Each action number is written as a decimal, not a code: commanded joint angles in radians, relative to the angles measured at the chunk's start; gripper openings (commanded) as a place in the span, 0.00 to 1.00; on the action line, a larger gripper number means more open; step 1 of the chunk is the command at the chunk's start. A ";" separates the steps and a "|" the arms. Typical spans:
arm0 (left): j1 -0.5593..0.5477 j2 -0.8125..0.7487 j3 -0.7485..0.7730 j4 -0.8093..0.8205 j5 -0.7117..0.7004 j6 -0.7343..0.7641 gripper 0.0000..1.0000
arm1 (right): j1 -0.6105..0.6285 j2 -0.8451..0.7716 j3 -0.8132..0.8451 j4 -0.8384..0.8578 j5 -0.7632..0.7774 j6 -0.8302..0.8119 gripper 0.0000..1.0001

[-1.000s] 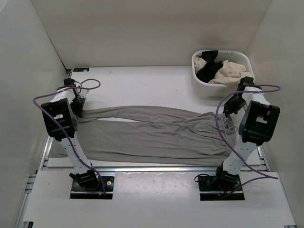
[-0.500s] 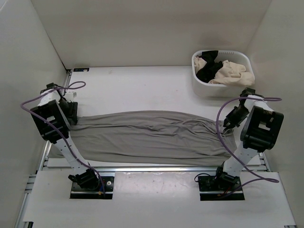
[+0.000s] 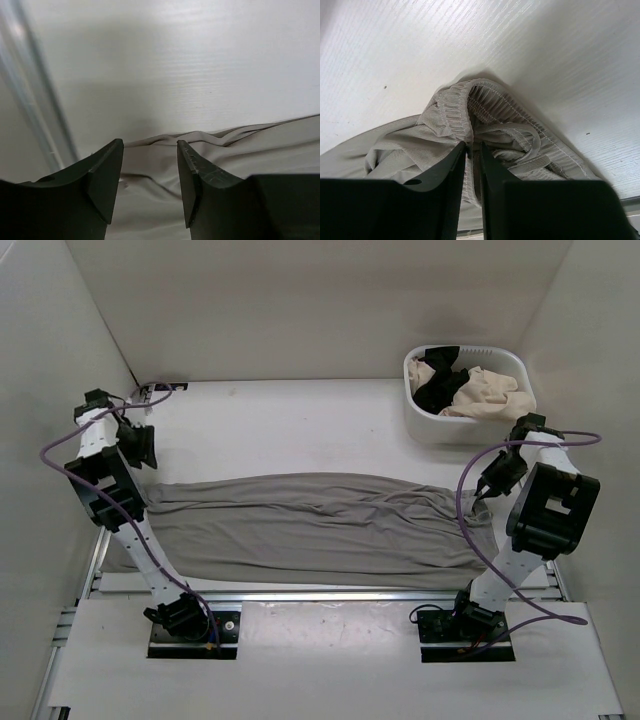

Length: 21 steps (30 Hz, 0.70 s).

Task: Fold and stack the trousers
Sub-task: Flatten the trousers out

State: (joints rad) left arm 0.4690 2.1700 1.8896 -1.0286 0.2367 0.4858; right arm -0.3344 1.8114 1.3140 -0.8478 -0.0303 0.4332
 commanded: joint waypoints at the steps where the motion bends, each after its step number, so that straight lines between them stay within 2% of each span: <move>1: -0.048 0.051 -0.029 -0.108 -0.011 0.051 0.59 | -0.002 0.011 0.012 -0.010 -0.010 -0.019 0.22; 3: -0.076 0.042 -0.075 -0.108 -0.051 0.066 0.62 | -0.002 0.011 -0.004 -0.010 -0.010 -0.019 0.23; 7: -0.099 0.031 -0.168 -0.018 -0.242 0.033 0.62 | -0.002 0.011 -0.015 0.000 -0.019 -0.010 0.23; 10: -0.099 0.031 -0.169 0.024 -0.318 0.014 0.65 | -0.002 0.011 -0.015 0.009 -0.028 -0.010 0.23; 13: -0.099 0.040 -0.169 0.047 -0.330 0.005 0.66 | -0.002 0.011 -0.015 0.009 -0.028 -0.010 0.23; 15: -0.099 0.051 -0.169 0.047 -0.330 0.005 0.57 | -0.002 0.011 -0.015 0.018 -0.037 -0.010 0.22; 18: -0.099 0.051 -0.205 0.035 -0.288 0.016 0.16 | -0.002 0.022 0.005 0.018 -0.037 -0.010 0.18; 20: -0.099 0.051 -0.193 0.019 -0.220 0.025 0.14 | -0.002 0.031 0.033 0.029 -0.049 0.001 0.09; 21: -0.099 0.051 -0.140 0.009 -0.205 0.025 0.14 | -0.002 0.042 0.065 0.038 -0.066 0.001 0.05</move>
State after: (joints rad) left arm 0.3561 2.2158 1.7332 -1.0470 -0.0135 0.4946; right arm -0.3344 1.8278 1.3106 -0.8360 -0.0597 0.4358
